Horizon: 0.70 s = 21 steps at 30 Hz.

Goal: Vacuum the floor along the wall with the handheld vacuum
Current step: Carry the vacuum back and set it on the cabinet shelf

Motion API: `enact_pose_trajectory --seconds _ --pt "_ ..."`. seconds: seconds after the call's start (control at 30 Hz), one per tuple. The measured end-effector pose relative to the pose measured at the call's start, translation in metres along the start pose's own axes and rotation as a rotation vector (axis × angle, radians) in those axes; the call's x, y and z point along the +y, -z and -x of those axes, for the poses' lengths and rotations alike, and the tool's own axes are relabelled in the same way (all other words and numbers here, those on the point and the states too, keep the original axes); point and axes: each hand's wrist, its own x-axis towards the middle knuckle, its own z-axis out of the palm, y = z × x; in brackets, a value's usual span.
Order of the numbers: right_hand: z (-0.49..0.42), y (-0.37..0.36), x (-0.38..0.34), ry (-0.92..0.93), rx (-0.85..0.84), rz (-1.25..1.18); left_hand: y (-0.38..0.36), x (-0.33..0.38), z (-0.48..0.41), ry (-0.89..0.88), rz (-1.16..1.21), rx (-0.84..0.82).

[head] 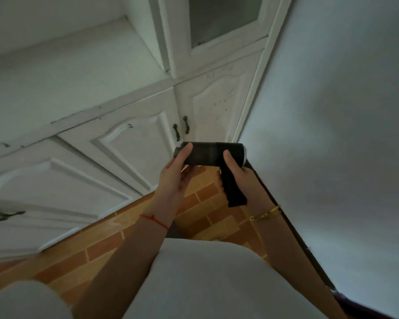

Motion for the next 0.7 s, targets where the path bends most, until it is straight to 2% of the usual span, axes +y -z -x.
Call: enact_pose_trajectory --seconds 0.1,0.27,0.47,0.7 --pt "-0.008 -0.032 -0.008 -0.004 -0.134 0.035 0.028 0.019 0.005 -0.060 0.083 0.049" --pt "-0.020 -0.093 -0.019 -0.043 -0.239 0.166 0.077 0.053 0.011 -0.149 0.185 0.120" --pt "-0.035 -0.182 -0.032 -0.059 -0.314 0.197 0.140 0.110 0.001 -0.187 0.228 0.202" --pt "-0.052 -0.312 -0.051 -0.032 -0.387 0.186 0.227 0.208 -0.019 -0.273 0.185 0.244"
